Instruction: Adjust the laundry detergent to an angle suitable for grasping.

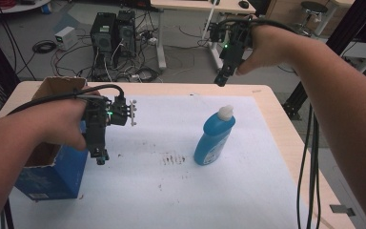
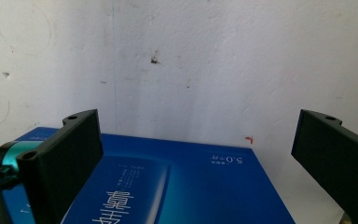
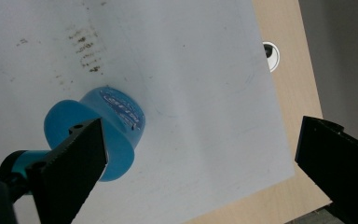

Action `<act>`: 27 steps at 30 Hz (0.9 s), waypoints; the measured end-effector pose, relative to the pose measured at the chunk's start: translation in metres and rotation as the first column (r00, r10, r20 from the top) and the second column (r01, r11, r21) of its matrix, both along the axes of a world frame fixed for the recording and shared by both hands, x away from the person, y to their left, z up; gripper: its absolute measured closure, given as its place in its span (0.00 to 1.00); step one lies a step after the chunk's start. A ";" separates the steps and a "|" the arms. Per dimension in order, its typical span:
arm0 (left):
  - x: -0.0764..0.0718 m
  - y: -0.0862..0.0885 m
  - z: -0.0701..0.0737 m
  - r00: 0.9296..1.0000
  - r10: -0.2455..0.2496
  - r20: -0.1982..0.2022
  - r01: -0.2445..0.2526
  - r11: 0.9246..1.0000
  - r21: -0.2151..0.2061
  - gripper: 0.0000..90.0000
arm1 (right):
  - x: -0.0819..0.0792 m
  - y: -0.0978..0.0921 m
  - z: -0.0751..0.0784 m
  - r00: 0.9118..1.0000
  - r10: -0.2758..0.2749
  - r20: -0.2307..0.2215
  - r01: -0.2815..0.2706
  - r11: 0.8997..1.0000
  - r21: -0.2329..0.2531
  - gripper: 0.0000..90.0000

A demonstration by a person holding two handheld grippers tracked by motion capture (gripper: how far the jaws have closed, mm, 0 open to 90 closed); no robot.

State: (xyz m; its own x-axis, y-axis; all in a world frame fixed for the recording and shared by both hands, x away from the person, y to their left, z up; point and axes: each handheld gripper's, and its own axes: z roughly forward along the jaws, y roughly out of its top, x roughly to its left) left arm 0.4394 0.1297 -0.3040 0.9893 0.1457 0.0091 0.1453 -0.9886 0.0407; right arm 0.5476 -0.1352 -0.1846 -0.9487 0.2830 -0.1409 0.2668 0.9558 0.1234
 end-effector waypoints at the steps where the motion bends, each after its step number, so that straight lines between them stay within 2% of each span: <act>1: 0.000 0.000 0.000 1.000 0.000 0.000 0.000 1.000 0.000 0.02 | 0.000 0.000 0.000 1.000 0.000 0.000 0.000 1.000 0.000 0.01; 8: 0.001 -0.001 -0.002 1.000 0.002 -0.005 -0.002 1.000 0.013 0.02 | 0.002 -0.002 -0.002 1.000 -0.010 0.001 0.010 1.000 -0.005 0.01; 19: 0.001 -0.008 -0.002 1.000 0.005 0.004 -0.005 1.000 0.008 0.02 | 0.004 -0.013 -0.004 1.000 -0.023 0.000 0.023 1.000 -0.002 0.01; 24: -0.004 -0.014 0.009 1.000 0.030 0.006 -0.029 0.998 -0.051 0.02 | 0.004 -0.023 0.001 0.999 -0.035 0.013 0.035 0.999 0.005 0.01; 27: -0.009 -0.020 0.018 0.999 0.049 0.005 -0.048 0.992 -0.119 0.02 | 0.003 -0.031 0.003 0.999 -0.039 0.019 0.039 0.999 0.002 0.01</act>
